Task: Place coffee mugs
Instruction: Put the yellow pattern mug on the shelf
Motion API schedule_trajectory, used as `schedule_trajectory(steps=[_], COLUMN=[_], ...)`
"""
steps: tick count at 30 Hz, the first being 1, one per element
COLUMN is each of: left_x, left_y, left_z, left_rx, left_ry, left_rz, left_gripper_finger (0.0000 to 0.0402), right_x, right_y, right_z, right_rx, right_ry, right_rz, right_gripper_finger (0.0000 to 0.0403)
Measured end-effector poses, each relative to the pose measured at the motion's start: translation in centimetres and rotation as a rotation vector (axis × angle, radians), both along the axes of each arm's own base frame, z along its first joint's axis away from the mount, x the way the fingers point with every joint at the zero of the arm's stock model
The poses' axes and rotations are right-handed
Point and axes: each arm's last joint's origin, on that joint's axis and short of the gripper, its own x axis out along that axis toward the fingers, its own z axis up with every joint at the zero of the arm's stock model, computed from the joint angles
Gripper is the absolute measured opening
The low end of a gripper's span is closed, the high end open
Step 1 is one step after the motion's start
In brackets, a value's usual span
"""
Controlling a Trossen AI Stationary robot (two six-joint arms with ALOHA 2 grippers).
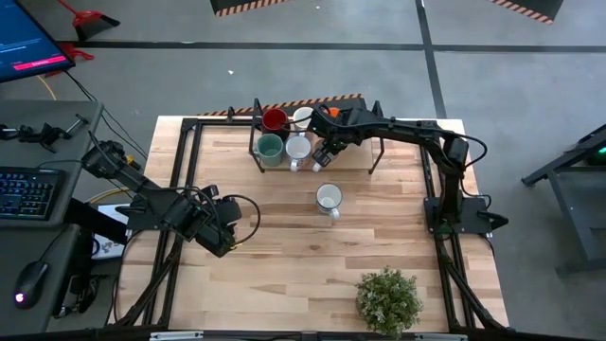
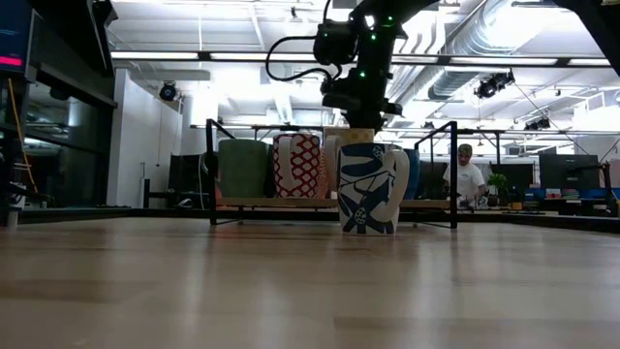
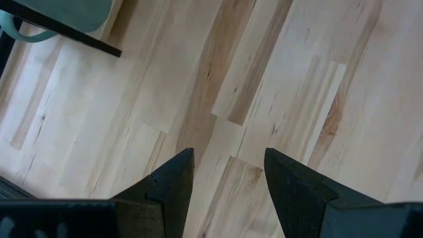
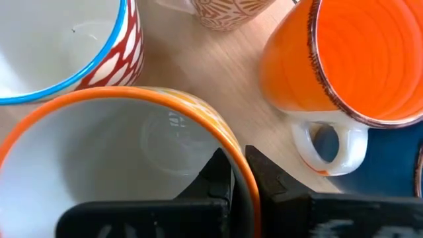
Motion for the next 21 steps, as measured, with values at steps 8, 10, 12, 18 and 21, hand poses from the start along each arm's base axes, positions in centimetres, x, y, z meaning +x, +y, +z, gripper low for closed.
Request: schedule_trajectory(steps=[8, 10, 12, 18, 21], left_x=[0.0, 0.0, 0.0, 0.0, 0.0], left_y=[0.0, -0.01, -0.01, 0.0, -0.01], left_z=[0.0, 0.0, 0.0, 0.0, 0.0], left_rx=[-0.006, -0.006, -0.006, -0.005, -0.006], left_ry=[-0.005, -0.005, -0.005, -0.005, -0.005], left_rz=[0.014, 0.014, 0.014, 0.014, 0.014], left_gripper_finger=[0.0175, 0.0175, 0.0175, 0.0175, 0.0175], right_x=[0.21, 0.3, 0.22, 0.13, 0.12], right_y=[-0.12, -0.17, -0.17, -0.31, -0.3], right_z=[-0.29, -0.25, -0.28, -0.4, -0.41], right_rx=[-0.017, -0.026, -0.017, 0.006, 0.007], right_ry=[0.006, -0.003, 0.003, 0.003, 0.005], right_rz=[-0.004, -0.005, -0.004, -0.002, -0.002], right_gripper_finger=[0.0, 0.0, 0.0, 0.0, 0.0])
